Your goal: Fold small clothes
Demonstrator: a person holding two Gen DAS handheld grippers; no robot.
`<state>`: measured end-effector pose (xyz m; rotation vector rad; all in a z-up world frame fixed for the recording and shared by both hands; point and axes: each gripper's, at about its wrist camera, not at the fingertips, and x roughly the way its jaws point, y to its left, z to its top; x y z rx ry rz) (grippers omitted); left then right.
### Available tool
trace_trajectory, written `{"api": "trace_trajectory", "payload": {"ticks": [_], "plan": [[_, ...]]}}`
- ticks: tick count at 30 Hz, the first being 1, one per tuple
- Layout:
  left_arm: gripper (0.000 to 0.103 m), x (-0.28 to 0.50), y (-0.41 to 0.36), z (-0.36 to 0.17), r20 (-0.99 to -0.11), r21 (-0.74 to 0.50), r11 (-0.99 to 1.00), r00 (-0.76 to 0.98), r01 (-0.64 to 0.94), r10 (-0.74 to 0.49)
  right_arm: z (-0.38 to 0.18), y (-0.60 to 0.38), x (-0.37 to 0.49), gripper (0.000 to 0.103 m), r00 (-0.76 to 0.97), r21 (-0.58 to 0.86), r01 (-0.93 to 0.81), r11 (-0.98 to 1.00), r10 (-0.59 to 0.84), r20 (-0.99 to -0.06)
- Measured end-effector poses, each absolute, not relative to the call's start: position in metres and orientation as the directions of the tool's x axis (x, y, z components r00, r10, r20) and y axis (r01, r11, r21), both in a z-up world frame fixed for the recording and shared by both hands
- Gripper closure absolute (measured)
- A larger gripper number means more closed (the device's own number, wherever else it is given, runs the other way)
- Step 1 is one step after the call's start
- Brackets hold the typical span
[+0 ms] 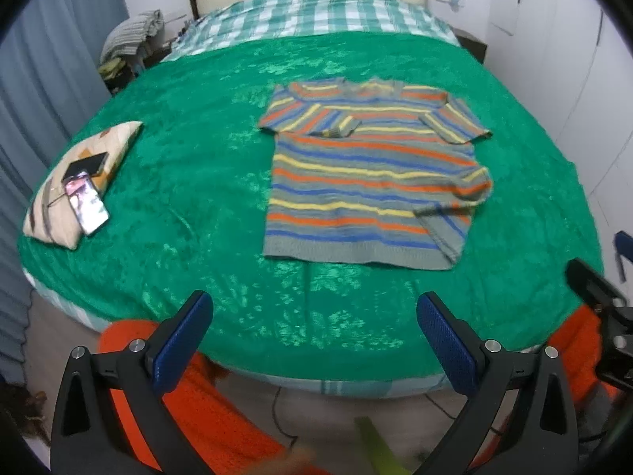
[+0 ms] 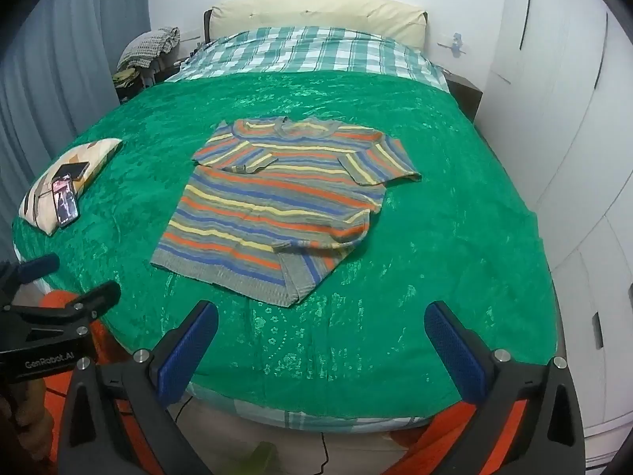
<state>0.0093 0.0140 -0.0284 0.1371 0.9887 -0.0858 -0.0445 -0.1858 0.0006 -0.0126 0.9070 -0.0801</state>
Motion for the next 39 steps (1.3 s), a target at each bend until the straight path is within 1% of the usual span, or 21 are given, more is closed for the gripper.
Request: {"api": "trace_trajectory", "payload": {"ticks": [7, 13, 18, 22, 29, 33, 36, 39], "plan": [[0.000, 0.011, 0.024, -0.032, -0.846, 0.073, 0.993, 0.533, 0.088, 0.015, -0.002, -0.191, -0.046, 0.000, 0.612, -0.037, 0.085, 0.996, -0.082, -0.787], [0.000, 0.011, 0.028, -0.023, -0.827, 0.085, 0.993, 0.561, 0.079, 0.026, -0.002, -0.192, -0.044, 0.000, 0.620, -0.033, 0.096, 0.995, -0.086, -0.780], [0.000, 0.012, 0.028, -0.019, -0.820, 0.063, 0.992, 0.572, 0.108, -0.011, 0.000, -0.193, -0.043, 0.000, 0.641, -0.013, 0.085, 0.996, -0.064, -0.765], [0.000, 0.014, 0.028, -0.022, -0.834, 0.032, 0.993, 0.550, 0.117, -0.038, -0.002, -0.197, -0.042, 0.000, 0.648, 0.020, 0.091, 0.996, -0.044, -0.761], [0.000, 0.016, 0.026, -0.031, -0.844, 0.055, 0.991, 0.536, 0.125, -0.021, -0.006, -0.199, -0.039, 0.000, 0.649, 0.055, 0.090, 0.994, -0.017, -0.761], [0.000, 0.013, 0.021, -0.032, -0.834, 0.100, 0.986, 0.551, 0.134, 0.010, -0.005, -0.194, -0.041, 0.000, 0.667, 0.047, 0.069, 0.997, -0.011, -0.745], [0.000, 0.013, 0.021, -0.032, -0.835, 0.104, 0.985, 0.551, 0.138, 0.011, -0.004, -0.192, -0.041, 0.000, 0.672, 0.039, 0.067, 0.997, -0.016, -0.741], [0.000, 0.014, 0.021, -0.034, -0.838, 0.112, 0.984, 0.546, 0.141, 0.017, -0.007, -0.192, -0.040, 0.000, 0.655, 0.039, 0.073, 0.997, -0.018, -0.755]]}}
